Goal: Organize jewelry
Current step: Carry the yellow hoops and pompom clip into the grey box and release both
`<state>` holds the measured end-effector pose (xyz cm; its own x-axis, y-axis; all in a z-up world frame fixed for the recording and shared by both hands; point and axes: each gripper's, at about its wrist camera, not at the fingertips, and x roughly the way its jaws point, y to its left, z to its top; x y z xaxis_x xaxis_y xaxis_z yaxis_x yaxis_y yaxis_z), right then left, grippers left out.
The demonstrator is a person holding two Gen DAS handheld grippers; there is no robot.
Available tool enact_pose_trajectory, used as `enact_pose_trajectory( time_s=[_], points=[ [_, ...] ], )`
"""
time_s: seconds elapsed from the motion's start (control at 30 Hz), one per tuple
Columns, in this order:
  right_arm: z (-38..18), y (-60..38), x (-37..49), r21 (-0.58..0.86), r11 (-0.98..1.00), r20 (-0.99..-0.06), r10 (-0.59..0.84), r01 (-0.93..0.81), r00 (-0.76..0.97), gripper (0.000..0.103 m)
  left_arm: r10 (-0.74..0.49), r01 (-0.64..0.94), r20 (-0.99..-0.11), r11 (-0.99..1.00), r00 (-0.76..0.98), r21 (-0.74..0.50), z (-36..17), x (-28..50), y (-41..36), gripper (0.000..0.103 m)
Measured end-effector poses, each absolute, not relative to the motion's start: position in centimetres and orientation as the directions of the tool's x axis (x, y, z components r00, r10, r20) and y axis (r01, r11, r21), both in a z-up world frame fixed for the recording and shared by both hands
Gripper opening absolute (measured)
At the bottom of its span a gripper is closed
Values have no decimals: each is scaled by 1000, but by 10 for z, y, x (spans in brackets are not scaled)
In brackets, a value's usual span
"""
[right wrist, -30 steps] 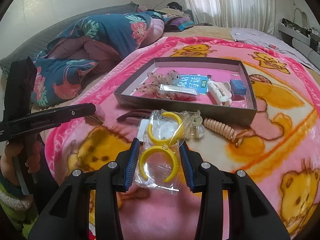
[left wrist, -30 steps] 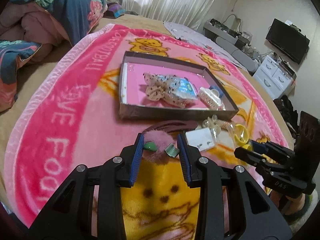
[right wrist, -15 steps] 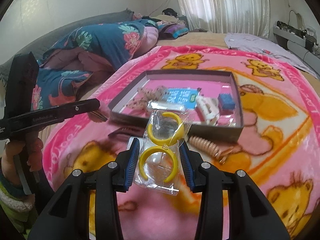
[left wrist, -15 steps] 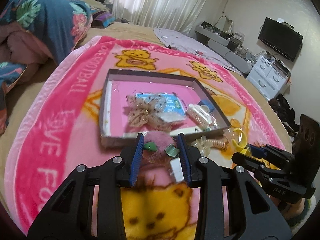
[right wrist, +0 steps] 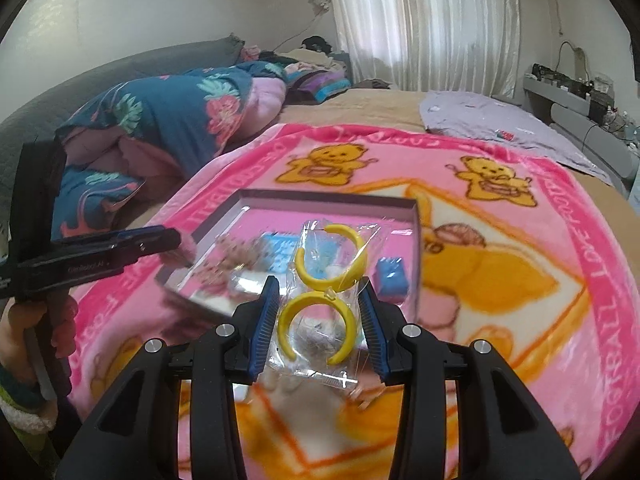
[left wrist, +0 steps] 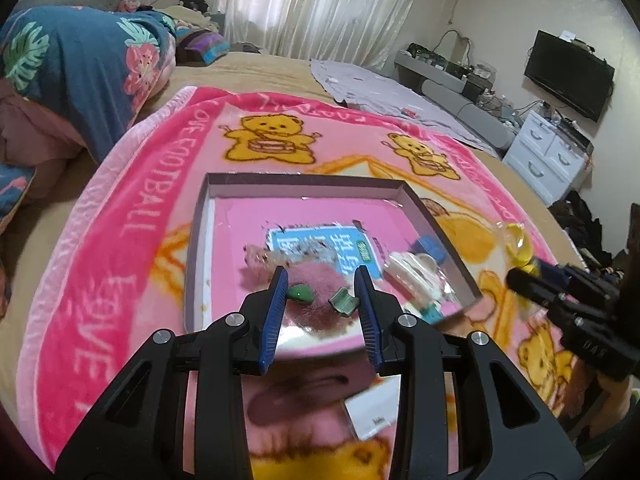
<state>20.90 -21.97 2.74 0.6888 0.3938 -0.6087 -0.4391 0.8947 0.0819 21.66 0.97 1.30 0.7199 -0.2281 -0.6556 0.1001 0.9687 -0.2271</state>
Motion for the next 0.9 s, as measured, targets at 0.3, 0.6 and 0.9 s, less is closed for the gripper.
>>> enact_pose_trajectory(
  time_s=[0.3,0.6,0.9],
  points=[
    [30,-214,252,76,896,-619,386,-438,684,39,-182,50,-687,977,704,-207,0,254,20,26],
    [6,-183,275,62,869,-672,400,-491,624,39,-159,5,-729,978,666,-209,-22,278,32,27],
    [-21,-161,272,50,845,-717,402,-533,569,39,-153,-14,-746,977,649,-213,-34,281,35,30]
  ],
)
